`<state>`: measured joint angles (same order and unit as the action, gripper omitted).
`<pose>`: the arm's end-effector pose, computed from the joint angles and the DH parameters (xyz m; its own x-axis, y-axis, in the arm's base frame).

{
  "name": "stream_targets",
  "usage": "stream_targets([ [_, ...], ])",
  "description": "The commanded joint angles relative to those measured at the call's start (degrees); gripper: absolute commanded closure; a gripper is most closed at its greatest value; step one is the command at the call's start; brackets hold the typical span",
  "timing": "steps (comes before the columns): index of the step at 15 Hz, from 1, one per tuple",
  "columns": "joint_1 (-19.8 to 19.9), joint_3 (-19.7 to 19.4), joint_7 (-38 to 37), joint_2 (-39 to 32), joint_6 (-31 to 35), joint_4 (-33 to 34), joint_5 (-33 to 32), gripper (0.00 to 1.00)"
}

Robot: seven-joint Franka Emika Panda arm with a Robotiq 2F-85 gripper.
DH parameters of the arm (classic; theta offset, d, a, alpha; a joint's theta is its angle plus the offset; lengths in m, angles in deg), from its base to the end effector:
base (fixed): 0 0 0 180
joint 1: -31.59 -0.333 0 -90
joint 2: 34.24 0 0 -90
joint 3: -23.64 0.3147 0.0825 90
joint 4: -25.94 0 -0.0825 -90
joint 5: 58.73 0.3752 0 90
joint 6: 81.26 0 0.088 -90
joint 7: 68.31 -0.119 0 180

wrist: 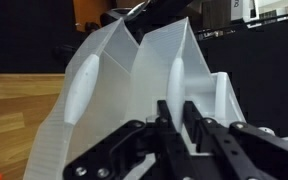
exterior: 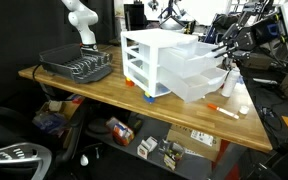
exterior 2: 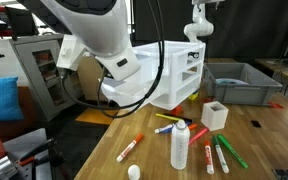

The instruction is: Open the topmost drawer

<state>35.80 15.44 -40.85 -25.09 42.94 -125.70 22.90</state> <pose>0.4059 -0.0381 0.2947 0.7565 -0.5952 -0.2712 -0.5038 -0.2658 -0.8219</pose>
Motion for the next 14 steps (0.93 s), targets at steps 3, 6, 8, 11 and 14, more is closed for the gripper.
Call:
stream_targets([
  [3, 1.85, 0.84, -1.25, 4.12, 0.27, -3.86, 0.15, 0.95],
  [6, 2.10, 0.89, -0.55, 5.16, 0.45, -4.68, 0.96, 0.54],
  [8, 2.09, 0.94, 1.35, 5.93, 0.51, -4.70, 1.52, 0.47],
  [11, 1.98, 1.45, 7.12, 9.41, 2.57, -5.28, 4.27, 0.24],
  [14, 2.37, 2.27, 11.69, 15.79, 4.93, -7.99, 6.64, 0.04],
])
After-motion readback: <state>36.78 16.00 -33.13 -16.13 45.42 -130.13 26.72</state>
